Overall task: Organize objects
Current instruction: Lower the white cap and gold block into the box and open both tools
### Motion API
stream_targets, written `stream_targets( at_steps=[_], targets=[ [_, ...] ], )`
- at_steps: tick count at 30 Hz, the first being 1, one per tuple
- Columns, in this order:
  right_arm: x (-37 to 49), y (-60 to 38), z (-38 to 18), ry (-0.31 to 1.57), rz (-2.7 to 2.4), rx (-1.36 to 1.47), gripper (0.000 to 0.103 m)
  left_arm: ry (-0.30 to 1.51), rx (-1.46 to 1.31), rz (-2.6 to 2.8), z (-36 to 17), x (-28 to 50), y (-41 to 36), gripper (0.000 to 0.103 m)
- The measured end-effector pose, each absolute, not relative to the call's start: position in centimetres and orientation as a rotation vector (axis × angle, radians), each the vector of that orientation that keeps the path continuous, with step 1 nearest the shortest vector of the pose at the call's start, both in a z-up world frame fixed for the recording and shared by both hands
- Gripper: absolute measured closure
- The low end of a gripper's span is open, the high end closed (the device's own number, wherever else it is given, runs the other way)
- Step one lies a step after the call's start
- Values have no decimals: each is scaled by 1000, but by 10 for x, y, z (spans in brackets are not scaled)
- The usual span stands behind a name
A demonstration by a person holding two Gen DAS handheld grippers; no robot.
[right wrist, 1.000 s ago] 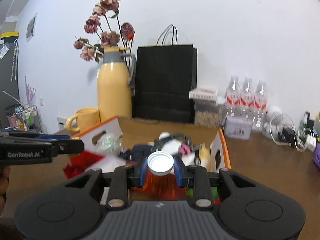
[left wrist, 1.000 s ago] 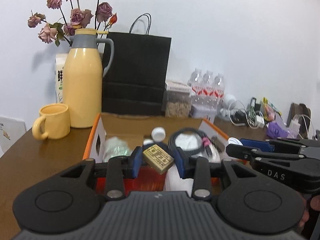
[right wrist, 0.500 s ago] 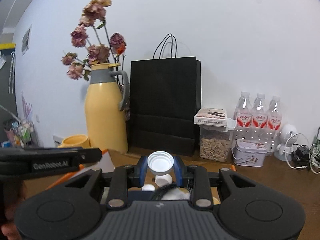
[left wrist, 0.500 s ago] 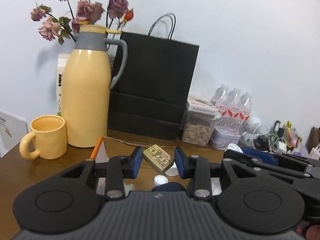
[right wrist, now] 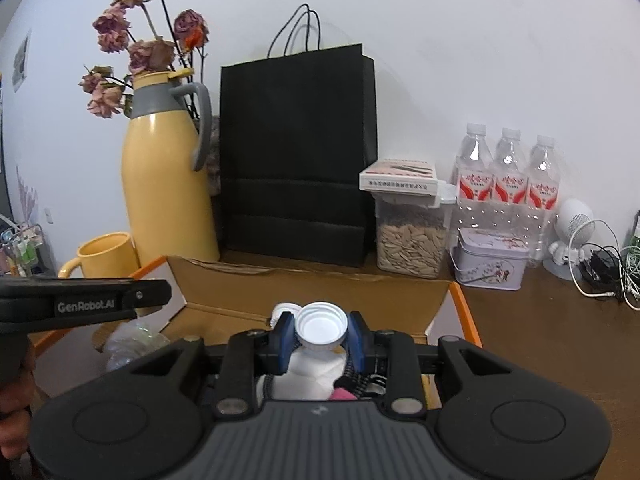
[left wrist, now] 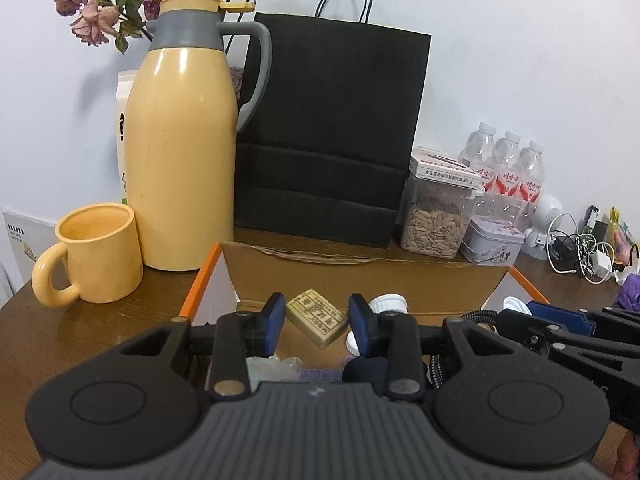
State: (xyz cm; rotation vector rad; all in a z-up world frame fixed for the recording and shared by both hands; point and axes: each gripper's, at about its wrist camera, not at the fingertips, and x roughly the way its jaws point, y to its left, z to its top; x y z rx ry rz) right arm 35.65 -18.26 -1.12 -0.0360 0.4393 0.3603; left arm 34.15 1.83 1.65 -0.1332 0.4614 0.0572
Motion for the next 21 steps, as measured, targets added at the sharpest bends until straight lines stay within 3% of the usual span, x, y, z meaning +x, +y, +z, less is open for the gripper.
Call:
stream_targets(
  at_steps=[3,5,6,7,8,9,10,21],
  targets=[
    [356,-182,-11,443,359,-44,75,452,-120,57,17,339,16,60],
    [356,-182,-11,448,355,-47,68,440,-116,55,19,338,15,32],
    [355,-183,-11,448,349,-47,51,432,-120,57,20,337,15,20],
    [355,-183,-10,446,344,-46,30,420,-125,62,21,337,16,0],
    [354,-184,-10,445,339,-45,20,398,-130,75,21,335,16,0],
    [354,-185,-10,444,334,-41,4,393,-129,82,22,335,16,0],
    [354,-185,-10,445,324,-37,0,401,-127,81,23,336,16,0],
    [356,-189,-11,453,304,-24,0,407,-130,83,23,336,16,0]
  ],
)
